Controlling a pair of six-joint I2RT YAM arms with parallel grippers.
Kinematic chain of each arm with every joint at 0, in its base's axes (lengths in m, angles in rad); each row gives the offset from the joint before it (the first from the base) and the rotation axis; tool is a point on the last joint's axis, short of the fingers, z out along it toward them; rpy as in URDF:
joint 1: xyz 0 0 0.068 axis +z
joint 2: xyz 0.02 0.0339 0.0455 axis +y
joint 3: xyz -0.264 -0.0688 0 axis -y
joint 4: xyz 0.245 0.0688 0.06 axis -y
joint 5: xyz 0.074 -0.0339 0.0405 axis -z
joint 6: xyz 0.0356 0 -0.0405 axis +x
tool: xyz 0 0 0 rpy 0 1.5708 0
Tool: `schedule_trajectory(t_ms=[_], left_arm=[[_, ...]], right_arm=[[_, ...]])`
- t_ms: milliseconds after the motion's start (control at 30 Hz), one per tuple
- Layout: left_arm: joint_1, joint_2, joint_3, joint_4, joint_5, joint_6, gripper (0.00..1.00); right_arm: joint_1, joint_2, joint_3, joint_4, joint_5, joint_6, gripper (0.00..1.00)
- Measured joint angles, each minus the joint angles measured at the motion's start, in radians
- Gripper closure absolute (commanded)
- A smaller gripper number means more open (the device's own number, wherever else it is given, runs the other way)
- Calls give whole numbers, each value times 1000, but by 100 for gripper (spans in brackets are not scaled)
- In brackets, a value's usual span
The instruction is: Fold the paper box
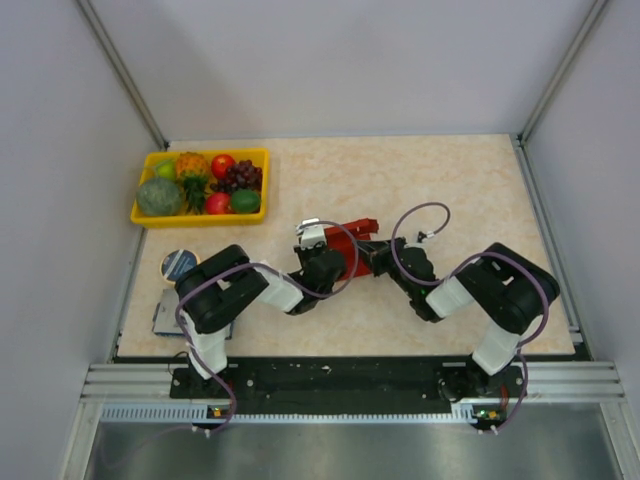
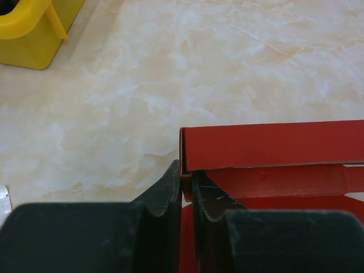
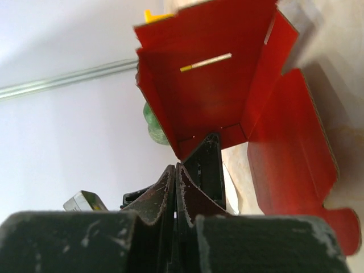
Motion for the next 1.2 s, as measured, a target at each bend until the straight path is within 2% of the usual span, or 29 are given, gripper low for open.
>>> schedule_trajectory(t_ms=[67,133,167,233,267,300,433,500,633,733,833,933,1000,1067,1200], left_arm=[[0,-10,-31,51,24,47,91],[0,-23,-48,67,47,85,76],[0,-32,-58,69,63,105,65],[0,-66,-94,61,97,137,49],[0,-86,-119,50,112,148,30],[-1,-108,-141,36,128,163,27],[-2,-215,-190,-39,198,180,20],[-2,-302,-201,-86,244,178,19],[-1,-529,-222,-190,352,164,20],[16,-739,-236,-300,483,158,17],[105,-877,-227,-401,663,133,14],[249,-883,-171,-507,838,97,13],[312,-828,-124,-553,928,74,17],[365,-764,-98,-562,1029,43,19],[457,-648,-98,-538,1209,-33,22]], right_arm=[[-9,0,0,2,-19,-32,100],[-21,-6,-1,-9,-54,-82,100],[-36,-16,-3,-20,-68,-107,100],[-74,-70,-23,-55,-118,-185,100],[-98,-104,-29,-84,-147,-222,100],[-117,-130,-29,-104,-169,-254,99],[-203,-265,-23,-231,-275,-412,92],[-227,-323,12,-347,-330,-507,86],[-265,-388,125,-568,-447,-694,69],[-328,-406,189,-697,-551,-849,57],[-376,-399,233,-833,-624,-1013,55],[-391,-365,277,-929,-673,-1130,48],[-391,-349,290,-977,-695,-1179,37],[-391,-340,307,-1030,-703,-1215,31],[-394,-299,404,-1149,-716,-1288,31]])
